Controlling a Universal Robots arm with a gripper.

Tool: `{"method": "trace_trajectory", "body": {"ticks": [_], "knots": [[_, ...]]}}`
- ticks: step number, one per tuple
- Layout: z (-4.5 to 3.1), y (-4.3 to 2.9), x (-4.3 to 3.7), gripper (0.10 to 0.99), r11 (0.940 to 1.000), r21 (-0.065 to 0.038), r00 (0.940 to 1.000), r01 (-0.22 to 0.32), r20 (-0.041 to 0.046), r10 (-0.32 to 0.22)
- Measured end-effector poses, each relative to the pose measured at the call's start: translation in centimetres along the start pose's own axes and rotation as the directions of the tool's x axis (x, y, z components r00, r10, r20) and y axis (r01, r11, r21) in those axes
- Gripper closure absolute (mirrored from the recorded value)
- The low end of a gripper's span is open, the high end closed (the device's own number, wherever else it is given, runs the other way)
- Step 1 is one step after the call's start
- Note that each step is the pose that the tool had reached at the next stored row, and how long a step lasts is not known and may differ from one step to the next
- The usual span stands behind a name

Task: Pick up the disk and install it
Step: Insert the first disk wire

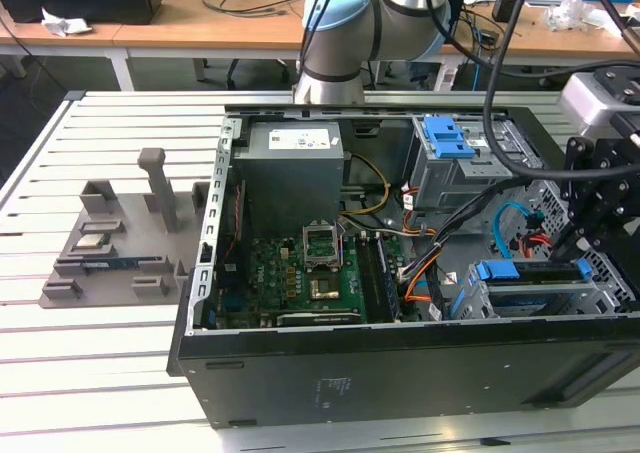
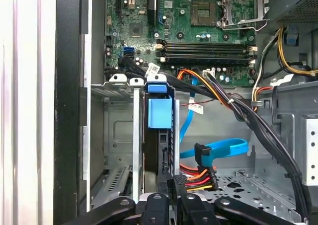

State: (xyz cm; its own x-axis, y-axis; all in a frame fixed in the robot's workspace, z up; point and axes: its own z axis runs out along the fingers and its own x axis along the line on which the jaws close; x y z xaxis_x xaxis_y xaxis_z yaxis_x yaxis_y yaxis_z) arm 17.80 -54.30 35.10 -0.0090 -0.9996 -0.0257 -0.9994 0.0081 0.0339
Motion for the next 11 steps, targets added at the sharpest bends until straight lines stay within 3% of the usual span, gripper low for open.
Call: {"method": "trace_trajectory", "body": {"ticks": [11], "knots": [[0.78,0.18,0.06,0.922,1.0000,0.000,1.0000,0.000,0.0000,0.000]]}}
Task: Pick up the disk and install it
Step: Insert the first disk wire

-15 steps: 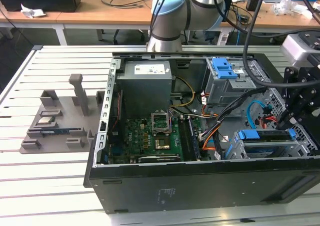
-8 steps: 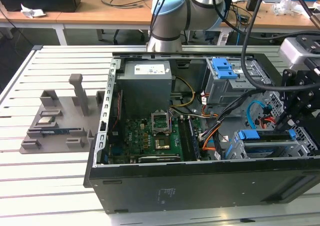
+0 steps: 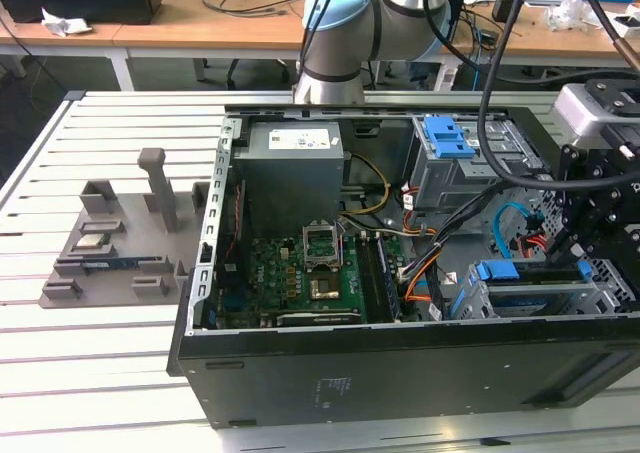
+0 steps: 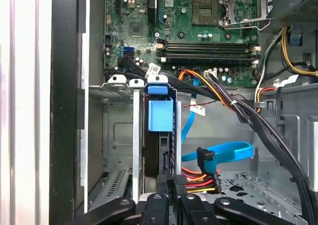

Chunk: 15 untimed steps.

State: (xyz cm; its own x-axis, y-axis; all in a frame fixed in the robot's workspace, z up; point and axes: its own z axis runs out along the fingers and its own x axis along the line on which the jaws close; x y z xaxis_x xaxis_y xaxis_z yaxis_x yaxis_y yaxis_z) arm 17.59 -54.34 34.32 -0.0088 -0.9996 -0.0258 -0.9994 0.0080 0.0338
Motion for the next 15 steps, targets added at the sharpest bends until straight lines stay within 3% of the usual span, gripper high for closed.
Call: {"method": "trace_trajectory", "body": {"ticks": [9,10,11,12,14,15], "knots": [[0.38,0.19,0.01,0.922,1.0000,0.000,1.0000,0.000,0.0011,0.000],[0.37,0.19,0.01,0.847,1.0000,0.000,1.0000,0.000,0.0009,0.000],[0.34,0.19,0.01,0.847,1.0000,0.000,1.0000,0.000,0.0003,0.000],[0.05,0.20,-0.01,0.847,1.0000,0.000,1.0000,0.000,0.0001,0.000],[-1.33,0.25,-0.28,0.863,1.0000,0.002,1.0000,0.000,-0.0016,0.000],[-2.03,0.28,-0.43,0.980,1.0000,0.004,1.0000,0.000,-0.0021,0.000]]}}
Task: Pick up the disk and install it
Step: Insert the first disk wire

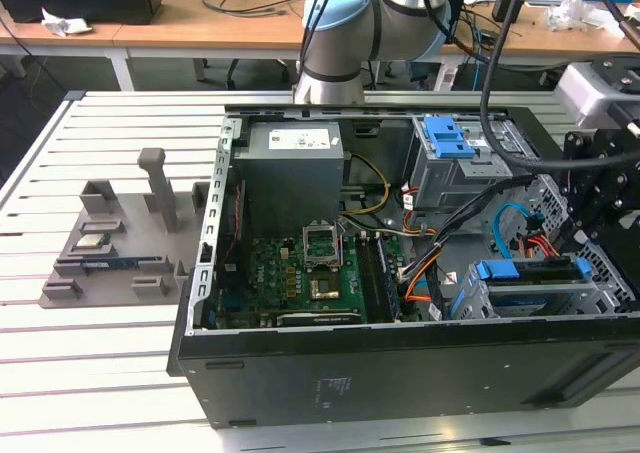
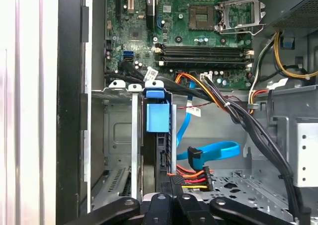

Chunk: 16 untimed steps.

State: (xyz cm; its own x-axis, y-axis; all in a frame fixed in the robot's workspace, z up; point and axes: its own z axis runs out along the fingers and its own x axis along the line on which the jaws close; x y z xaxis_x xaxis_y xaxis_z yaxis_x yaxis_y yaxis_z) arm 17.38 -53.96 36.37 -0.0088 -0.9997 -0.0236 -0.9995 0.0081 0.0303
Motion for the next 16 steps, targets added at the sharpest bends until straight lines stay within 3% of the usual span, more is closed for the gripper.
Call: {"method": "trace_trajectory", "body": {"ticks": [2,7,16], "knots": [[-0.91,0.03,-0.14,0.980,1.0000,0.002,1.0000,0.000,-0.0005,0.000],[-1.87,0.06,-0.25,0.980,1.0000,0.003,1.0000,0.000,-0.0006,0.000],[-2.11,0.07,-0.25,0.980,1.0000,0.003,1.0000,0.000,-0.0006,0.000]]}}
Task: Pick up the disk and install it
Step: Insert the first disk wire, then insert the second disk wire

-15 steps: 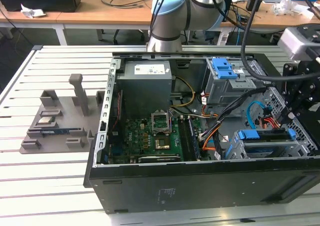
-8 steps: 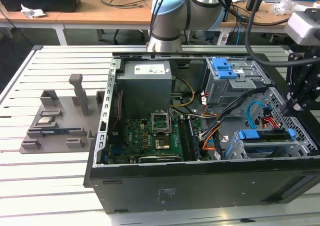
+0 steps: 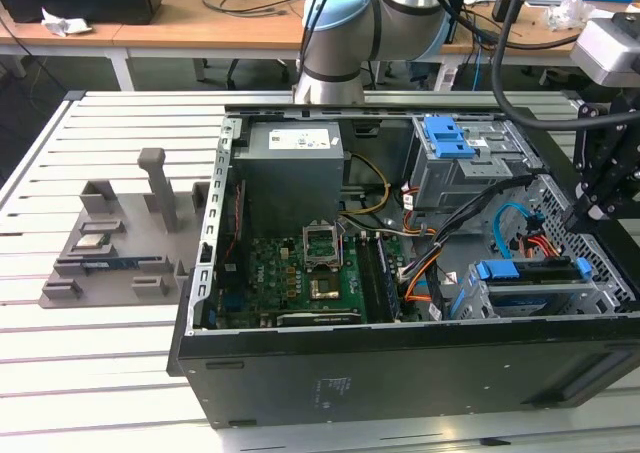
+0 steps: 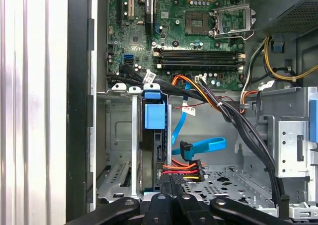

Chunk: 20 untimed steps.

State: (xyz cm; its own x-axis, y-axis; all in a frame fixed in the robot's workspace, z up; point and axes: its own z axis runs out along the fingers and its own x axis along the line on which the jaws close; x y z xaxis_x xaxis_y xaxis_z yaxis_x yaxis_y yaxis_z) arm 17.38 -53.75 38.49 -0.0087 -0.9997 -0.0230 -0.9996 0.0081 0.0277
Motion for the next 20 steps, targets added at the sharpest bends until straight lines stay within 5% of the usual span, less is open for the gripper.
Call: {"method": "trace_trajectory", "body": {"ticks": [6,8,11,13,17,20], "knots": [[-0.03,0.00,0.00,0.973,1.0000,0.000,1.0000,0.000,0.0000,0.000],[-0.04,0.00,0.00,0.784,1.0000,0.000,1.0000,0.000,0.0000,0.000],[-0.02,0.21,-0.23,0.784,1.0000,0.000,1.0000,0.000,-0.0002,0.000],[0.10,0.84,-1.23,0.784,1.0000,0.000,1.0000,0.000,0.0000,0.000],[0.62,2.65,-1.38,0.784,1.0000,0.000,1.0000,0.002,0.0002,-0.002],[1.22,2.71,-1.37,0.784,1.0000,0.000,1.0000,0.005,-0.0003,-0.005]]}}
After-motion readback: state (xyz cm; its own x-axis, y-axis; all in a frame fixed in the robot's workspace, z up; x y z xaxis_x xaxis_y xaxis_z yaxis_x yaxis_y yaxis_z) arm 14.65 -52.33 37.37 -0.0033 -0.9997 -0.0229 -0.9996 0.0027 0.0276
